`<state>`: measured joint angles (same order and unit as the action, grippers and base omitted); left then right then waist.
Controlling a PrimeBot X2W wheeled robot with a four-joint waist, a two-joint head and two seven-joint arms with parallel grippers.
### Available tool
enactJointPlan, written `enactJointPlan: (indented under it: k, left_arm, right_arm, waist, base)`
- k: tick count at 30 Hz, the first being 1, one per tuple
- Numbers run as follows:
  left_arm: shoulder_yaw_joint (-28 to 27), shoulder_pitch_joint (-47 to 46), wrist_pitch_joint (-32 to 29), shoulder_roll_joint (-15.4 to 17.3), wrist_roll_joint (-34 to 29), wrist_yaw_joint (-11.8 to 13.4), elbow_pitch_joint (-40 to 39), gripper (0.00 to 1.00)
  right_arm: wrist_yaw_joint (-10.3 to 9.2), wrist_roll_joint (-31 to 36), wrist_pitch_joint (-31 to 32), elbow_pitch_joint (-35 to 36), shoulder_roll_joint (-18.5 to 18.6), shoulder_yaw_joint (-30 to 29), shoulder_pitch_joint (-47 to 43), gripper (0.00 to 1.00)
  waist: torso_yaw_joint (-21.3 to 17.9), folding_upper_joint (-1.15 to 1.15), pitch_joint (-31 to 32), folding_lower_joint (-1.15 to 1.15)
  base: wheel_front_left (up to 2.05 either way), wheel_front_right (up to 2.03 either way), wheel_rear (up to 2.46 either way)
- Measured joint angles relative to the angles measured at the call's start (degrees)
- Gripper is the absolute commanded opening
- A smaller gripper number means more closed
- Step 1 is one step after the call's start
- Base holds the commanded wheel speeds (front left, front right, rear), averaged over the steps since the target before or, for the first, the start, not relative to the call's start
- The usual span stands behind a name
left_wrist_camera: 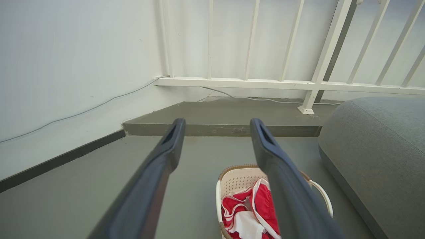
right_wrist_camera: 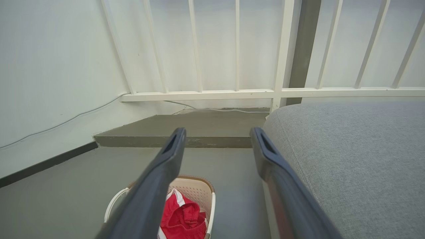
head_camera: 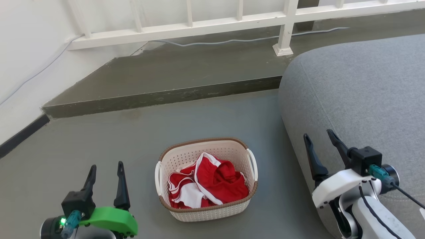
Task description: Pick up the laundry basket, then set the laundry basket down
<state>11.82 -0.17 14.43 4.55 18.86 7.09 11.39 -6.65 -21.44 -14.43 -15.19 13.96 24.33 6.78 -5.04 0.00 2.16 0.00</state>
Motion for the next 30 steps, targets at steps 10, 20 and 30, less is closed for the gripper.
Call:
enactJointPlan:
  k: [10,20,30]
  left_arm:
    - [-0.3,3.4,0.0,-0.2,-1.2,0.0,-1.2,1.0]
    - [-0.2,5.0,-0.1,-0.5,-1.8,0.0,-2.6,1.0]
    - [-0.3,5.7,-0.8,-0.9,-2.8,0.0,-3.9,0.0]
  right_arm:
    - [-0.11,0.3,0.0,0.2,0.0,-1.0,-4.1,1.0]
    - [-0.44,0.8,0.0,1.1,0.0,-1.8,-5.1,1.0]
    - [-0.44,1.3,0.0,2.1,-0.3,-2.0,-6.4,0.0]
  waist:
    - [0.0,0.0,0.1,0.0]
    - [0.1,0.0,0.1,0.0]
    - [0.1,0.0,-0.1,0.0]
  base:
    - [0.0,0.0,0.0]
    - [0.0,0.0,0.0]
    - [0.0,0.0,0.0]
